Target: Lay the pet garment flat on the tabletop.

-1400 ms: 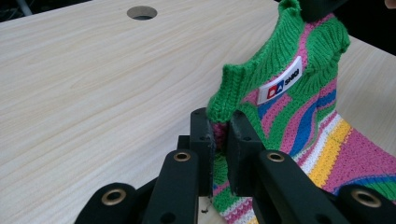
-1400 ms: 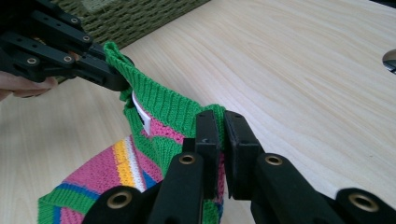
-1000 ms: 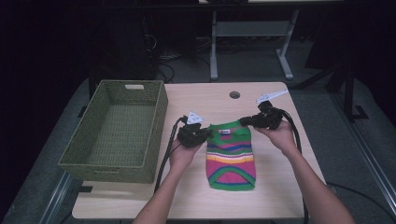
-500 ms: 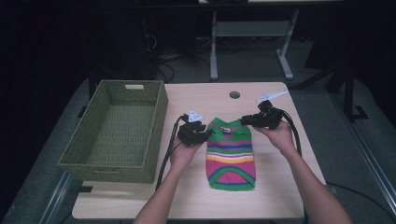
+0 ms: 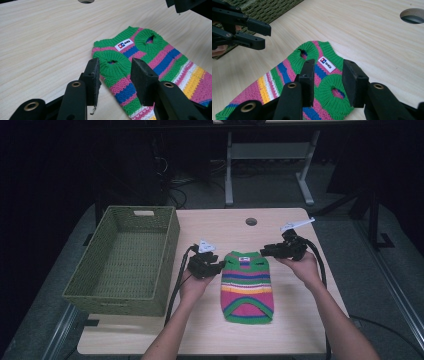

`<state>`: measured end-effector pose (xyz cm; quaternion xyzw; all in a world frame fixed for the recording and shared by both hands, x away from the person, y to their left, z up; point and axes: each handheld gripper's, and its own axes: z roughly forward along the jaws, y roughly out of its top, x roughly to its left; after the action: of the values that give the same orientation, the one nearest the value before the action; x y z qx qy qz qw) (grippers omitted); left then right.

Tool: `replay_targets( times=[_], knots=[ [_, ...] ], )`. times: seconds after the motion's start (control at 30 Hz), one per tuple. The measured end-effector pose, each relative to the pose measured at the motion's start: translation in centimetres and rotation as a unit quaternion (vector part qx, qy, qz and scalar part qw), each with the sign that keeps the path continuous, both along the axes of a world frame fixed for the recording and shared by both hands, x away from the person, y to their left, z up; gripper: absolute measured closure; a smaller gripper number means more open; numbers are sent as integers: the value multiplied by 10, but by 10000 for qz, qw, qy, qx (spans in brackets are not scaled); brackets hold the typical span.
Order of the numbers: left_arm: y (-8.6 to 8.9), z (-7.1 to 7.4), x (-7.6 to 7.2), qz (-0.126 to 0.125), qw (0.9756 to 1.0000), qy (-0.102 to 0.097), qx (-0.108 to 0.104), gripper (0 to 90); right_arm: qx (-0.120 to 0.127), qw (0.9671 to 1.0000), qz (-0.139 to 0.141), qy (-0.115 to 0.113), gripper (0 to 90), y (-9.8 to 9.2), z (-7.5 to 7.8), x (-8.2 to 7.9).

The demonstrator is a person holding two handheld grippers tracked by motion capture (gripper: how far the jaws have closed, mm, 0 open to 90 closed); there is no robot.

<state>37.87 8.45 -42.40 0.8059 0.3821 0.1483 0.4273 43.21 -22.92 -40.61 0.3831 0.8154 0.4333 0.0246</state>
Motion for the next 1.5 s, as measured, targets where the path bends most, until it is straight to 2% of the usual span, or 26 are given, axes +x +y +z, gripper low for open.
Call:
replay_targets(
  times=[0.13, 0.3, 0.37, 0.5, 0.87, 1.0, 1.07, 1.17, 1.3, 1.37, 1.5],
  knots=[
    [1, 0, -4, -105, 9999, -10, -13, 580, -42, 9999, 109, 90, 595, -3, -4, -1],
    [2, 0, -7, -192, 9998, -6, -14, 579, 61, 9999, 119, 108, 574, -8, -8, -5],
    [1, -1, -9, -183, 9998, -3, -97, 578, 79, 9998, 137, 138, 564, -9, -9, -7],
    [2, -1, -11, -280, 9996, 25, -43, 570, 49, 9996, 197, 175, 546, -9, -11, -9],
    [7, -6, -19, -272, 9995, -2, -130, 490, 124, 9988, 402, 231, 446, -4, -12, -15],
    [10, -6, -20, -284, 9995, 67, -120, 453, 128, 9987, 454, 216, 394, -4, -11, -16],
    [11, -7, -21, -256, 9994, 68, -200, 433, 154, 9988, 434, 191, 382, -5, -10, -17],
    [13, -6, -22, -317, 9994, 86, -127, 386, 183, 9988, 411, 216, 357, -7, -8, -19],
    [14, -8, -25, -310, 9991, 134, -241, 311, 182, 9987, 397, 248, 331, -9, -9, -20],
    [15, -8, -26, -309, 9992, 144, -231, 272, 171, 9986, 414, 266, 321, -9, -10, -21],
    [16, -8, -27, -300, 9991, 155, -275, 237, 185, 9983, 487, 272, 314, -10, -11, -24]
  ],
)
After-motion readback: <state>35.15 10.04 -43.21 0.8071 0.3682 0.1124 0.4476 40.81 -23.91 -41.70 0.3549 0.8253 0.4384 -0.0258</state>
